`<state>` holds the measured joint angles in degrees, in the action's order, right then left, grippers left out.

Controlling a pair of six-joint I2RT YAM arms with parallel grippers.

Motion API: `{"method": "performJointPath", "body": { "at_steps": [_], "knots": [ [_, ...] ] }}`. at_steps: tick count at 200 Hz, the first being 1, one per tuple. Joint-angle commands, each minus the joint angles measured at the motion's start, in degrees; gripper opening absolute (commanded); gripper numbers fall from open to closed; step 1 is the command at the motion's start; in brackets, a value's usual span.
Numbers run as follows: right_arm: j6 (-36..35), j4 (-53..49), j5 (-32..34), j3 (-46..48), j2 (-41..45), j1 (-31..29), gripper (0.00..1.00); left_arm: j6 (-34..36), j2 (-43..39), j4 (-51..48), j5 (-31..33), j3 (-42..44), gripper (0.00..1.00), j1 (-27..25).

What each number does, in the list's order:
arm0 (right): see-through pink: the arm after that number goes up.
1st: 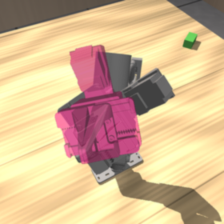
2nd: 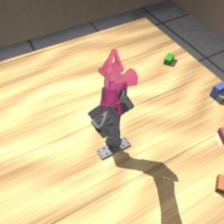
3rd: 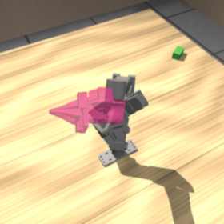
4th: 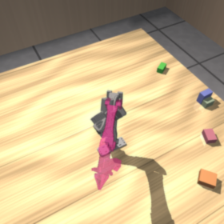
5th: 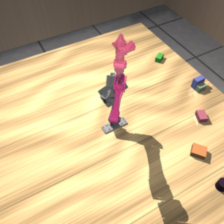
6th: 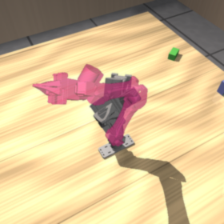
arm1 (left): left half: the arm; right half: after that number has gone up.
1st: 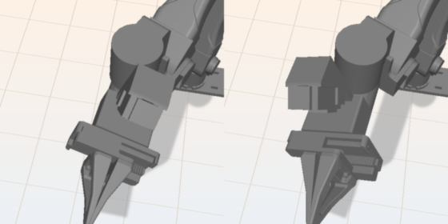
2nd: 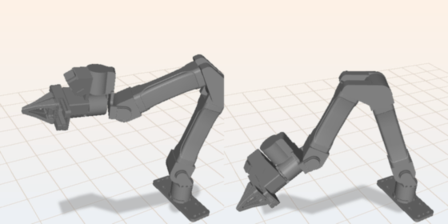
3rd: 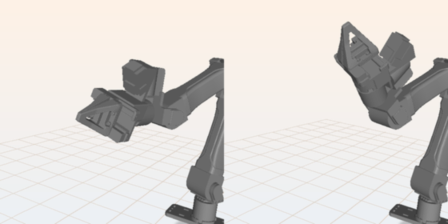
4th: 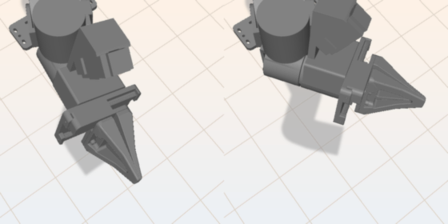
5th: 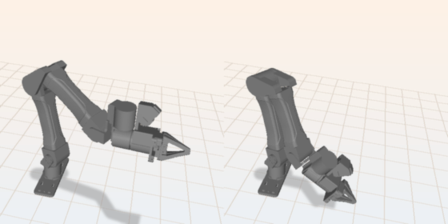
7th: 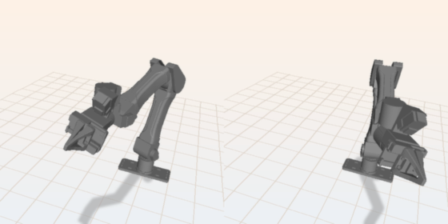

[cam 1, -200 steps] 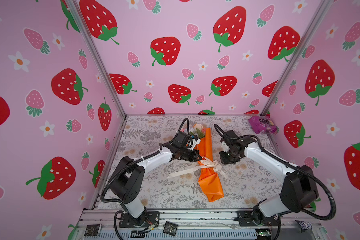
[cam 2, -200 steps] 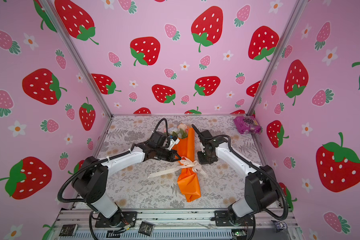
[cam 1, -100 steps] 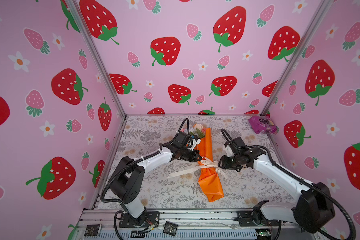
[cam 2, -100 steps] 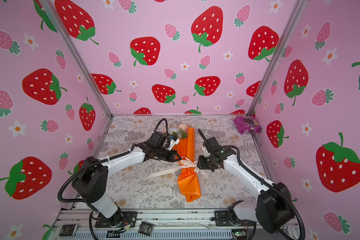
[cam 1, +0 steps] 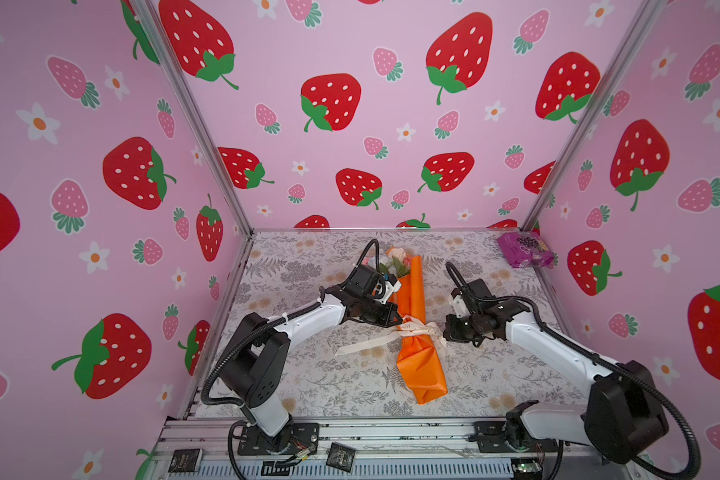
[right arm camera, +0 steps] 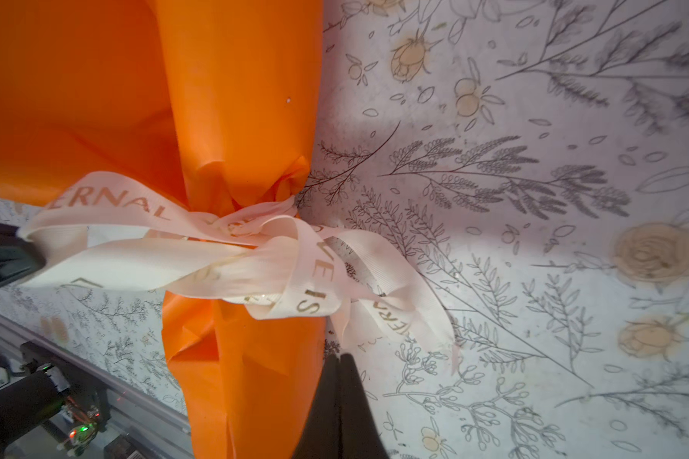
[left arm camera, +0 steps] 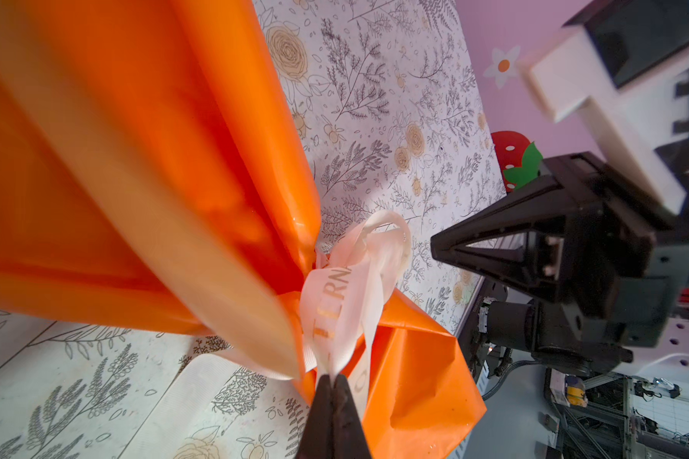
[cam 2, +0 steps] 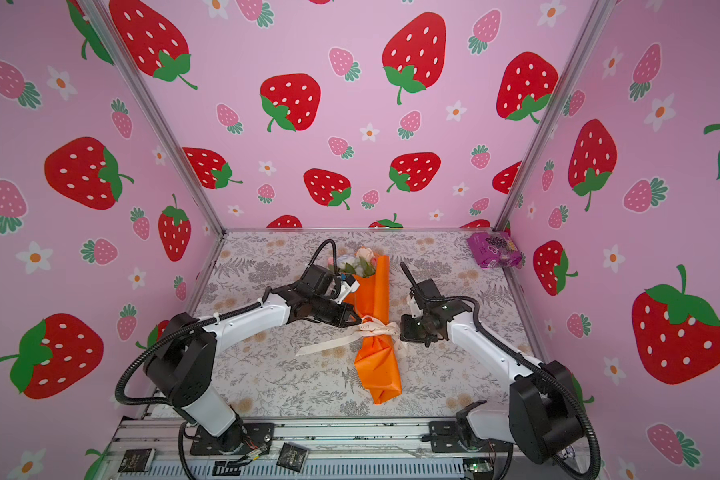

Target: Tie the bouquet of fake flowers

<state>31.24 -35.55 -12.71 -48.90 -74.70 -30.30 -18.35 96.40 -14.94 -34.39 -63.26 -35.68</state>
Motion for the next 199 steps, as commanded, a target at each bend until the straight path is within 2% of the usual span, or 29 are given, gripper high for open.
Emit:
{"method": "performJointPath", "body": {
  "at_steps": [1, 25, 40, 59, 92, 112, 129, 153, 164, 178, 199],
  "knots": [
    [-4.63, -3.27, 7.81, -0.31, -0.03, 0.55, 0.16, 1.48, -1.1, -1.93, 0.38, 0.75, 0.0, -0.16],
    [-9.66, -1.18, 11.94, 1.2, 1.49, 0.6, 0.29, 1.43, -0.91, -1.85, 0.38, 0.57, 0.0, -0.18],
    [-12.59, 2.23, 10.38, 4.02, 3.74, 0.61, 0.42, 1.44, -0.61, -1.97, 0.3, 0.29, 0.0, -0.17],
    [-14.79, 6.16, 6.47, 5.89, 4.76, 0.6, 0.49, 1.58, -0.36, -2.2, 0.16, -0.23, 0.0, -0.18],
    [-20.47, 16.28, 0.16, 9.45, 4.92, 0.69, 0.49, 1.48, 0.14, -2.29, 0.02, -0.92, 0.0, -0.18],
    [-23.59, 18.68, 2.31, 8.93, 4.55, 0.73, 0.48, 1.75, 0.46, -2.84, -0.15, -1.36, 0.0, -0.18],
    [-25.83, 22.08, 0.65, 11.23, 5.59, 0.69, 0.48, 1.66, 0.37, -2.58, -0.25, -1.32, 0.0, -0.12],
    [-25.06, 24.18, -4.99, 13.63, 4.49, 0.69, 0.47, 1.74, 0.46, -2.6, -0.28, -1.38, 0.0, -0.09],
    [-20.19, 26.35, -3.39, 15.57, 3.62, 0.77, 0.45, 1.8, 0.75, -2.59, -0.45, -1.64, 0.0, -0.09],
    [-16.62, 29.28, -9.13, 17.67, 3.22, 0.79, 0.43, 1.83, 1.18, -2.63, -0.59, -2.02, 0.0, 0.03],
    [-8.6, 34.86, -10.48, 22.17, 5.73, 0.83, 0.46, 2.19, 1.44, -3.08, -0.75, -2.65, 0.0, 0.0]
  ]
}}
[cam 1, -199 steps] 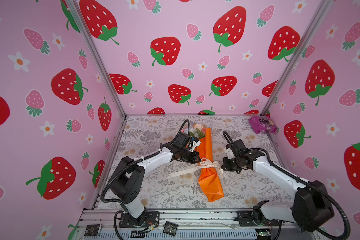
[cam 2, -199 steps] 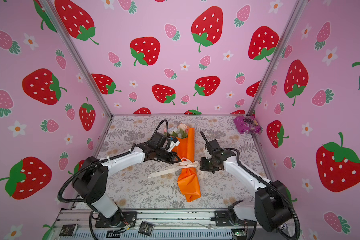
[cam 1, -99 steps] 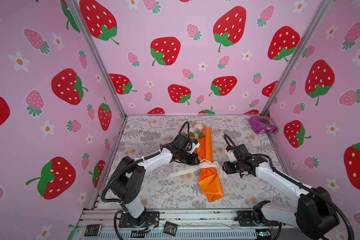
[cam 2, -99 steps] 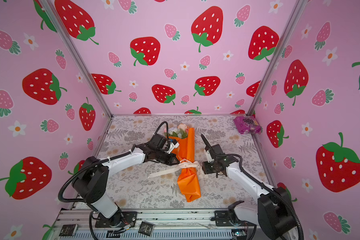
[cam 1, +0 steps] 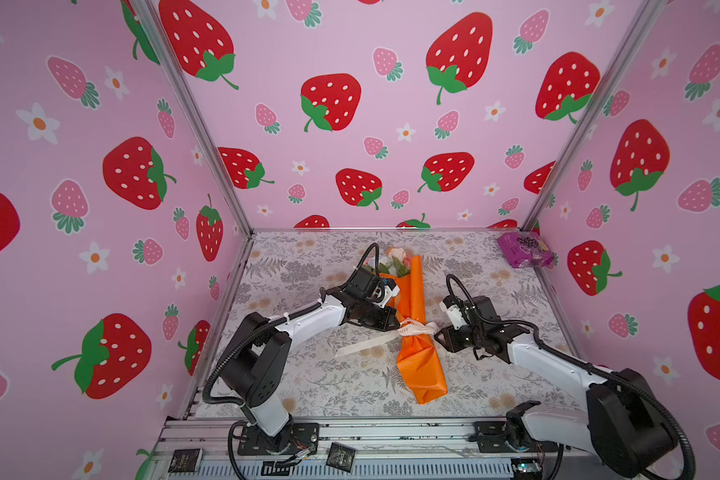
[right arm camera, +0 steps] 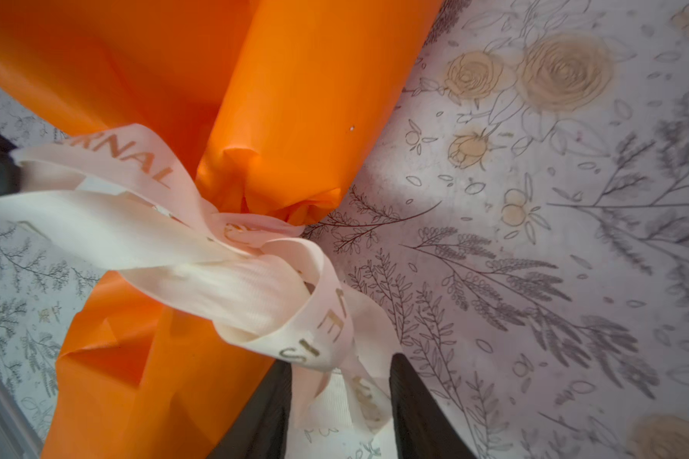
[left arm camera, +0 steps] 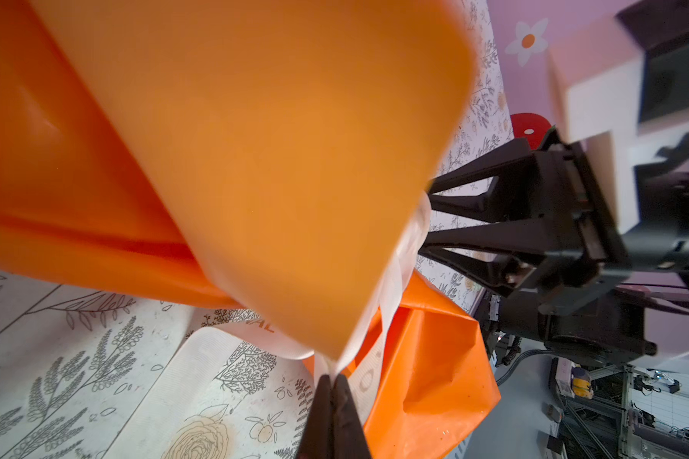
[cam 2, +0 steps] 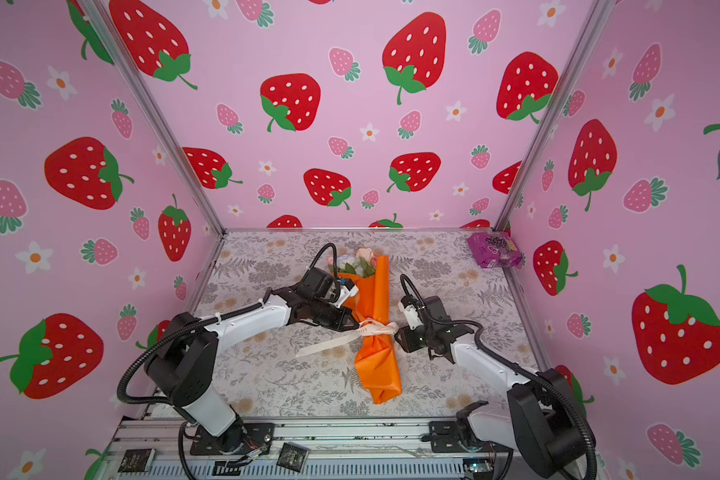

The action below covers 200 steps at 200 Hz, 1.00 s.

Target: Tie the bouquet of fake flowers

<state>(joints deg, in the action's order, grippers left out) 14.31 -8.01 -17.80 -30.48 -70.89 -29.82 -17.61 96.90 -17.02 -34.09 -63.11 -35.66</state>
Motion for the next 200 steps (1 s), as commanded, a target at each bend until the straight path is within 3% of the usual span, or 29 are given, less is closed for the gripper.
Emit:
{"method": "performJointPath", "body": {
  "at_steps": [1, 40, 63, 106, 151, 200],
  "knots": [
    [8.53, 7.53, -5.61, 3.93, 2.0, 0.32, 0.46, 1.48, 0.93, -1.05, -1.06, -2.8, 0.0, -0.02],
    [12.17, 11.16, -8.87, 7.89, 5.03, -0.14, 0.43, 1.97, 0.85, -1.72, -1.21, -2.68, 0.0, 0.5],
    [12.67, 11.28, -9.37, 9.64, 6.32, -0.5, 0.29, 2.15, 0.75, -1.89, -1.19, -2.71, 0.0, 0.91],
    [9.73, 0.35, 0.11, 6.34, 8.29, -0.49, 0.0, 2.34, 0.66, -2.64, -1.03, -3.14, 0.0, 1.12],
    [12.32, -4.31, 5.49, 2.55, 9.11, -0.28, 0.0, 2.85, -0.01, -3.24, -0.6, -2.49, 0.0, 1.17],
    [14.35, -9.95, 11.32, -3.37, 4.4, 0.86, 0.0, 6.37, -0.83, -7.03, 2.38, -0.45, 0.0, 1.14]
  ]
}}
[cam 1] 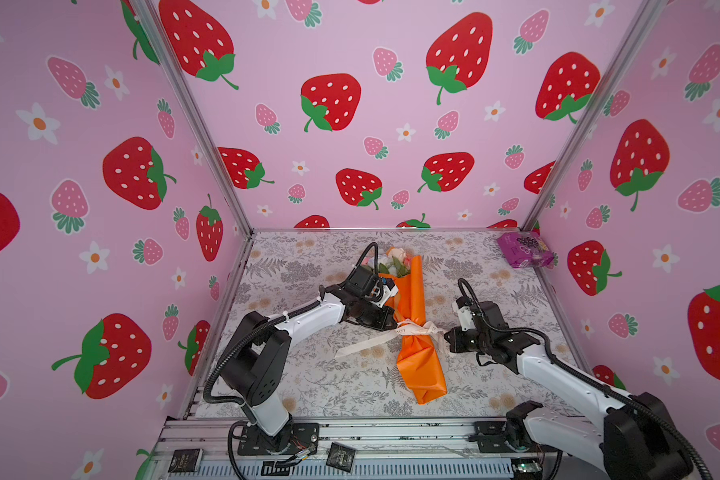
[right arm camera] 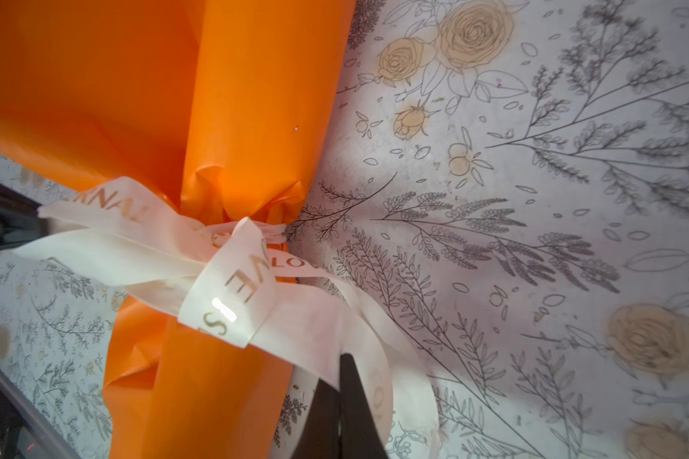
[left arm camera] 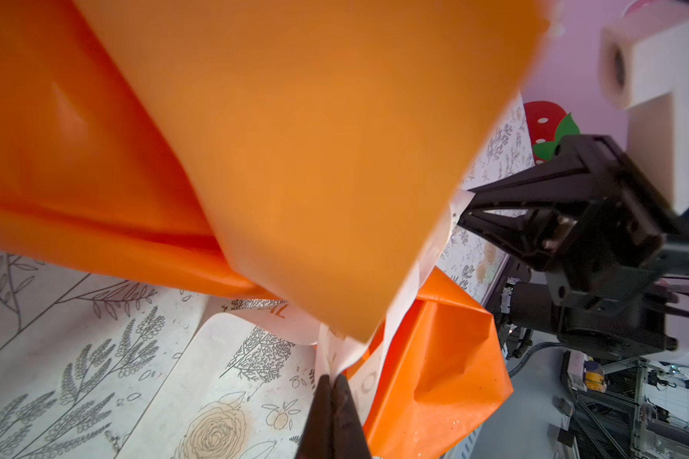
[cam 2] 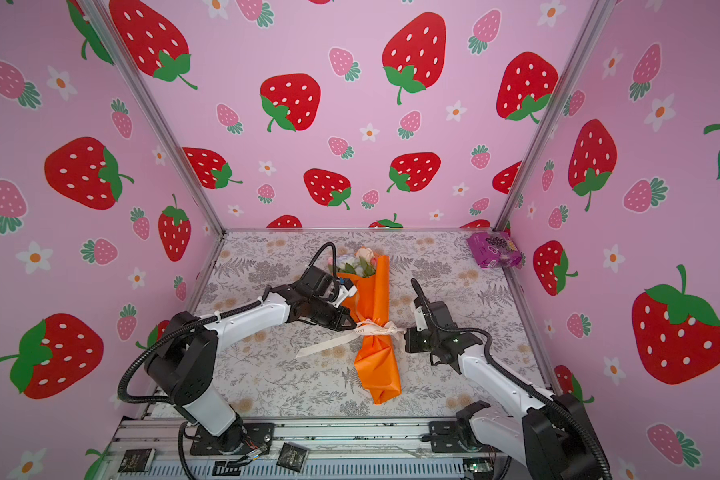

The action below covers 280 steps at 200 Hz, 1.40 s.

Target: Tie the bouquet of fake flowers

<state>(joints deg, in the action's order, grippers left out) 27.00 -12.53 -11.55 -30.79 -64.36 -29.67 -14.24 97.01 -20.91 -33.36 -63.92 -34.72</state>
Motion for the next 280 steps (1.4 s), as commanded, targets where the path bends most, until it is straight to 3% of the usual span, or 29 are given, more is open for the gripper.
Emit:
{"method": "performJointPath", "body": {
  "at_steps": [1, 55, 106, 137, 168, 253, 280],
  "knots": [
    [1.65, -5.54, 5.1, -3.19, -2.2, 0.73, 0.0, 3.09, -0.94, -3.16, 1.69, 0.37, 0.0, 0.19],
    [1.58, -8.62, -0.45, -6.41, -6.53, 4.61, 0.0, 4.88, -1.25, -5.3, 3.67, 0.94, 0.0, 0.62],
    [0.46, -9.7, 0.0, -8.03, -8.29, 4.98, 0.0, 5.69, -4.11, -5.23, 7.08, 4.66, 0.0, 1.02],
    [-2.68, -9.33, -5.99, -9.84, -9.54, 5.08, 0.0, 6.97, -4.46, -6.61, 7.95, 6.01, 0.0, 1.24],
    [-2.66, -11.8, -1.84, -11.74, -11.94, 5.31, 0.0, 7.37, -5.62, -7.05, 9.66, 6.73, 0.0, 1.79],
    [-5.11, -10.68, -6.0, -14.72, -12.72, 5.5, 0.0, 11.69, -7.3, -8.17, 12.25, 6.92, 0.0, 2.39],
    [-5.98, -11.06, -3.73, -14.26, -11.97, 5.51, 0.0, 15.25, -6.69, -10.34, 13.66, 5.49, 0.0, 2.51]
  ]
}}
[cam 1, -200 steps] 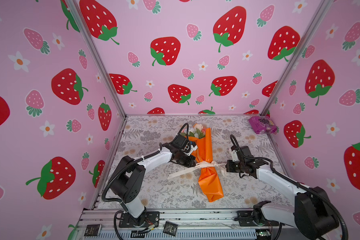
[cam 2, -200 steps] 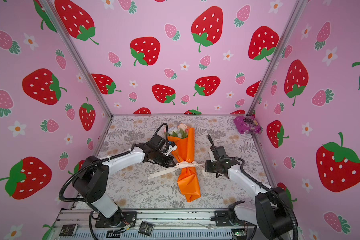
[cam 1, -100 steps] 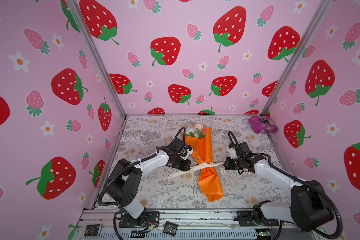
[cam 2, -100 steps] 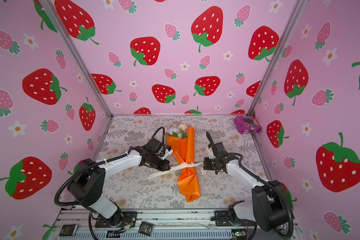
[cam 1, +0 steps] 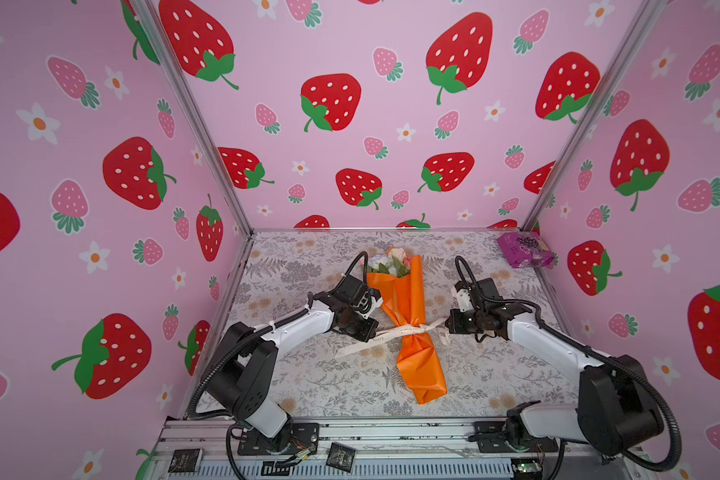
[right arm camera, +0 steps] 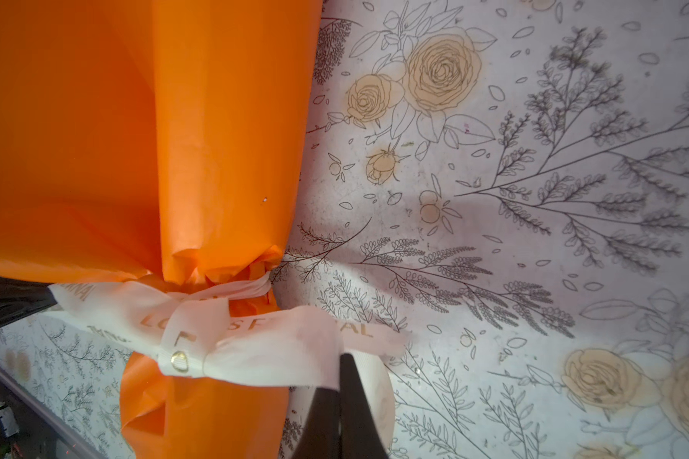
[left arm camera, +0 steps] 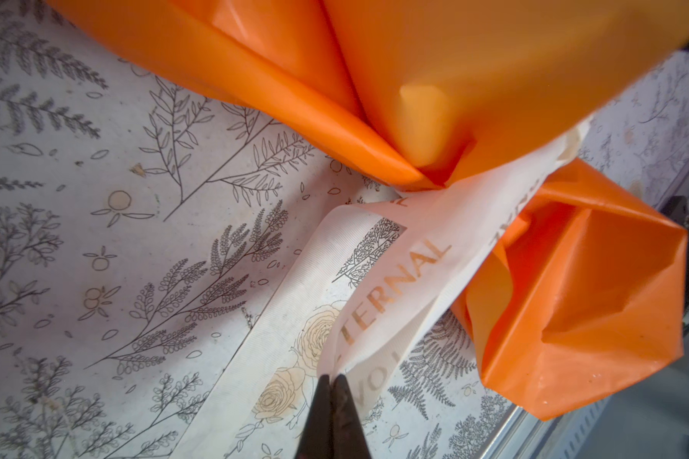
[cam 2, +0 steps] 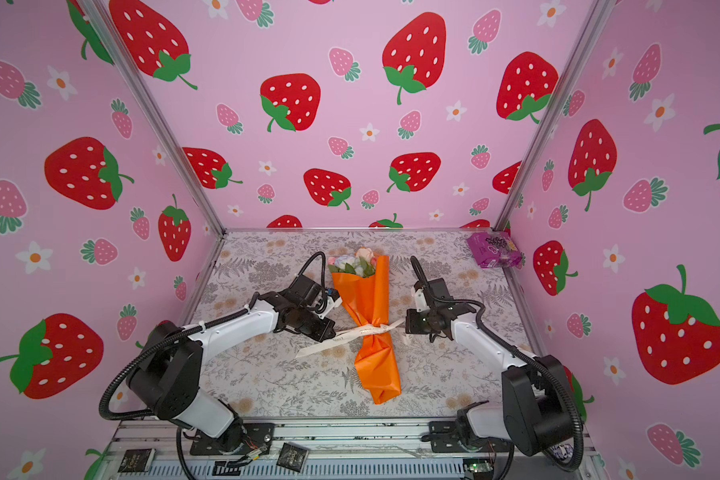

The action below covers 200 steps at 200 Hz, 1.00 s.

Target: Tie the bouquet of fake flowers

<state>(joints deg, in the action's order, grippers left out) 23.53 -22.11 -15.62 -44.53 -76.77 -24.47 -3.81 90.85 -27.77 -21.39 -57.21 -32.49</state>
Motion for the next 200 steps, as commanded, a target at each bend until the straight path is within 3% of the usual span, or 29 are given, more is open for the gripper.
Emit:
{"method": "performJointPath", "body": {
  "at_steps": [1, 42, 79, 91, 106, 135, 155, 200],
  "knots": [
    [-2.51, -1.42, 0.24, -0.53, 0.42, 0.35, 0.0, 4.93, -0.42, -3.59, 1.64, -1.32, 0.0, 0.26],
    [-2.04, 1.75, -2.33, -1.24, -0.49, 0.3, 0.0, 5.43, 2.83, -5.42, 5.69, -3.78, 0.0, 0.18],
    [-3.26, 1.41, -6.4, -2.54, -1.44, 0.3, 0.0, 5.53, 2.32, -3.3, 3.56, -4.43, 0.0, -0.12],
    [-3.48, 0.85, -6.47, -2.4, -1.79, 0.3, 0.0, 4.1, 1.67, -2.55, 4.28, -4.83, 0.2, -0.12],
    [-3.67, 0.34, -6.12, -2.24, -1.93, 0.34, 0.0, 2.89, -0.36, -0.84, 3.83, -4.43, 0.35, -0.2],
    [-3.53, 0.29, -6.1, -2.21, -1.55, 0.3, 0.0, 2.61, -5.3, 3.76, 1.87, -2.23, 0.4, -1.51],
    [-3.46, 0.15, -6.18, -2.41, -1.33, 0.3, 0.0, 5.71, -6.94, 7.61, 0.93, -0.98, 0.43, -6.53],
    [-3.49, -0.48, -5.81, -2.54, -0.44, 0.3, 0.0, 7.13, 4.24, 1.39, -0.12, -10.98, 0.4, -13.67]
  ]
}}
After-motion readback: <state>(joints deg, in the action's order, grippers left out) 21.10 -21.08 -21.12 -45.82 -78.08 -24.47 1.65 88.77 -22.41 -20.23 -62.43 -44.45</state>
